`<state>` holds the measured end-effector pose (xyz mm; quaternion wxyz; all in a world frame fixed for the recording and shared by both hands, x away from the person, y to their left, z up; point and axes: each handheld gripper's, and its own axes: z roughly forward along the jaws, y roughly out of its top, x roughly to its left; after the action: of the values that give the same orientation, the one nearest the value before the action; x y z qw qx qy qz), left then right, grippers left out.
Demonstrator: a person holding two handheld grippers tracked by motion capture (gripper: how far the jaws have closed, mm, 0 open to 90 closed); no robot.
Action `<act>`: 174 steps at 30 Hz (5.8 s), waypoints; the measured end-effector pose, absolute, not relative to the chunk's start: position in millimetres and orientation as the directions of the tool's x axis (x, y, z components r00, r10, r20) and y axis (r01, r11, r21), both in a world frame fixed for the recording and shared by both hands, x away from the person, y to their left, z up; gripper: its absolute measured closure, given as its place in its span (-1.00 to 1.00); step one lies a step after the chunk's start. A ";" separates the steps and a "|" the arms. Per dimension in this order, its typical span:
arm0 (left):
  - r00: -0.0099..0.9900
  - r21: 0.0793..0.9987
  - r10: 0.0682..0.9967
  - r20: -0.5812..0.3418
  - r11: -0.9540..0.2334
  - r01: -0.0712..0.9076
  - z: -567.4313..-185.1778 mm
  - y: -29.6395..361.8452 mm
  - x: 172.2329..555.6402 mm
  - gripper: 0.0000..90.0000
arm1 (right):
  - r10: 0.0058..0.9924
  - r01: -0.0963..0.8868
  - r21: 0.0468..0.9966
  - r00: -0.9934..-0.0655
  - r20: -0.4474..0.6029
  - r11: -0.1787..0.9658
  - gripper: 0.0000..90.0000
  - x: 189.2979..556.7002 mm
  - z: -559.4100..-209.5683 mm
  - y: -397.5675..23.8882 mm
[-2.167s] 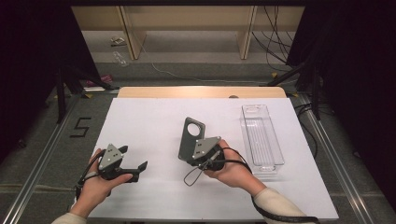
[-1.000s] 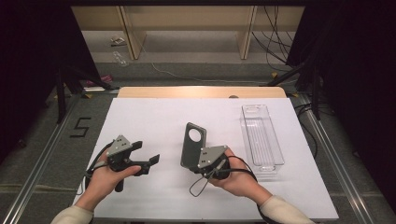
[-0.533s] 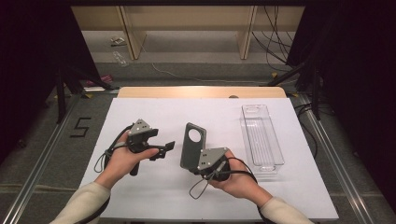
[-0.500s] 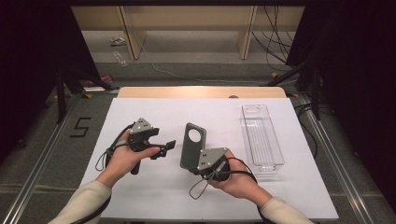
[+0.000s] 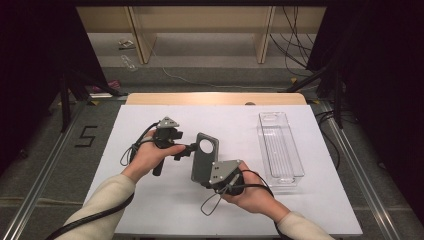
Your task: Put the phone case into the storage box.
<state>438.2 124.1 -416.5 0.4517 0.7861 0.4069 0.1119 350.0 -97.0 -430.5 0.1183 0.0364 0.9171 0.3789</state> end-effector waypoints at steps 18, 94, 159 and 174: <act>0.597 0.735 0.749 -0.287 -0.227 0.638 -428.7 107.5 444.9 -0.04 | 0.150 -0.029 0.703 -0.970 -0.192 0.711 0.99 350.3 -431.1 -95.7; 0.638 0.922 0.715 -0.286 0.026 0.385 -413.6 157.5 390.4 0.80 | 0.644 0.246 0.919 -0.765 -0.011 0.307 -0.60 381.3 -431.5 -127.6; 0.659 0.937 0.707 -0.258 0.016 0.350 -417.7 135.1 381.7 0.80 | 0.722 0.271 0.951 -0.687 0.081 0.151 -0.22 394.9 -419.5 -126.4; 0.662 0.940 0.707 -0.251 0.015 0.340 -418.4 132.5 381.2 0.80 | 0.727 0.284 0.950 -0.679 0.104 0.129 -0.04 395.7 -418.8 -126.2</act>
<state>381.2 132.5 -418.4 0.6013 0.6851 0.3821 0.1522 395.7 -126.2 -418.8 0.1976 0.3488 0.7249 0.5601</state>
